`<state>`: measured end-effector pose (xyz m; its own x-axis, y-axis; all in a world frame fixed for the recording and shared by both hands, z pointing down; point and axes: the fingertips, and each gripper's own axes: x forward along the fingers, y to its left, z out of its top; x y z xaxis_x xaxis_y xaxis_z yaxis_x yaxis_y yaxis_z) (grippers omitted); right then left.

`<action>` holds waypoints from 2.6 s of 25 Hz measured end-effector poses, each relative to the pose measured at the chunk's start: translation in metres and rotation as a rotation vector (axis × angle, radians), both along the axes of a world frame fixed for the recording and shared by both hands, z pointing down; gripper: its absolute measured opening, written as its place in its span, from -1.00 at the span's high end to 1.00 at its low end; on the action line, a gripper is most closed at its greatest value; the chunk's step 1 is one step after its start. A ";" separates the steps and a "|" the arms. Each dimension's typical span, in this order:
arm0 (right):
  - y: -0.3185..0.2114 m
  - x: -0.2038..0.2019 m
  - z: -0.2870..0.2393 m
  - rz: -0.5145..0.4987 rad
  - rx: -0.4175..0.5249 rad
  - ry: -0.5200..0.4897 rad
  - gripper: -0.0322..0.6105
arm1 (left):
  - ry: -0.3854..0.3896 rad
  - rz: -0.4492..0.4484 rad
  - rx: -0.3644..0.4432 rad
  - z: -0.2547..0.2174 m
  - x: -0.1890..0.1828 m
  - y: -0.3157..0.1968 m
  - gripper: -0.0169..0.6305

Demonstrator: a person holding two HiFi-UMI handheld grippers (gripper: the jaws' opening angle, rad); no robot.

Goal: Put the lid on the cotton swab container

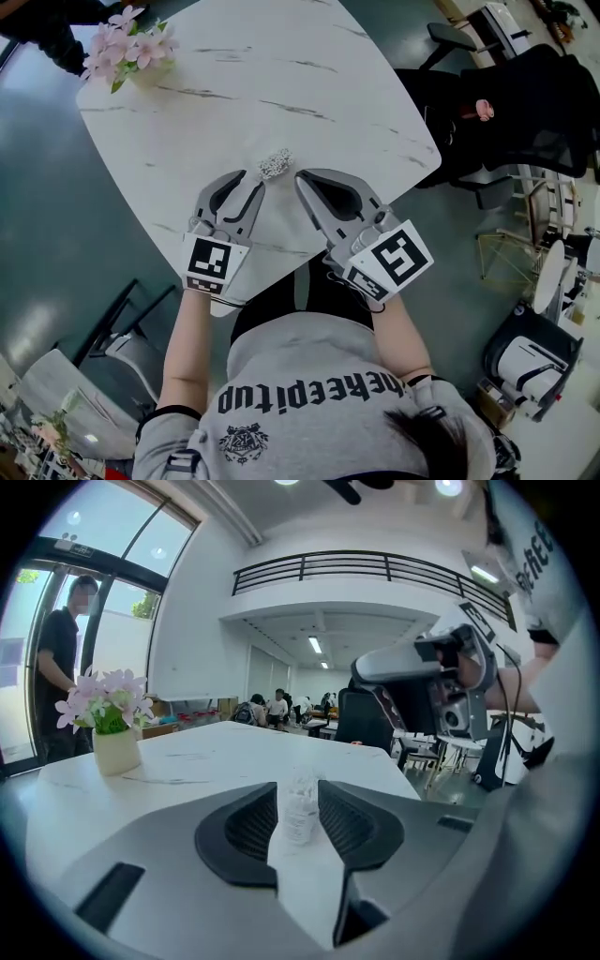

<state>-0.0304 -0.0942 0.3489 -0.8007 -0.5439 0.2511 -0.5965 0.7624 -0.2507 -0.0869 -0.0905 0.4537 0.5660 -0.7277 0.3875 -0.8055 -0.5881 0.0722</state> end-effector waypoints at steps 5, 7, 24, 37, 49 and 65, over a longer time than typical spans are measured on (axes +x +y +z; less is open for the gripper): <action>0.000 0.001 0.005 0.007 -0.011 0.004 0.87 | -0.013 0.029 -0.035 0.018 0.004 0.000 0.43; 0.001 0.002 0.007 0.008 -0.014 0.006 0.87 | -0.013 0.027 -0.046 0.025 0.005 -0.001 0.40; 0.004 0.008 0.017 0.011 -0.031 0.031 0.87 | 0.008 0.045 -0.046 0.048 0.017 -0.011 0.34; 0.001 0.010 0.021 0.013 -0.033 0.040 0.87 | -0.027 0.028 -0.046 0.051 0.017 -0.013 0.40; -0.013 0.011 0.021 -0.039 -0.010 0.070 0.87 | -0.038 0.015 -0.046 0.052 0.017 -0.013 0.42; -0.062 0.005 0.031 -0.270 -0.005 0.131 0.86 | -0.037 -0.072 -0.055 0.052 0.021 -0.011 0.43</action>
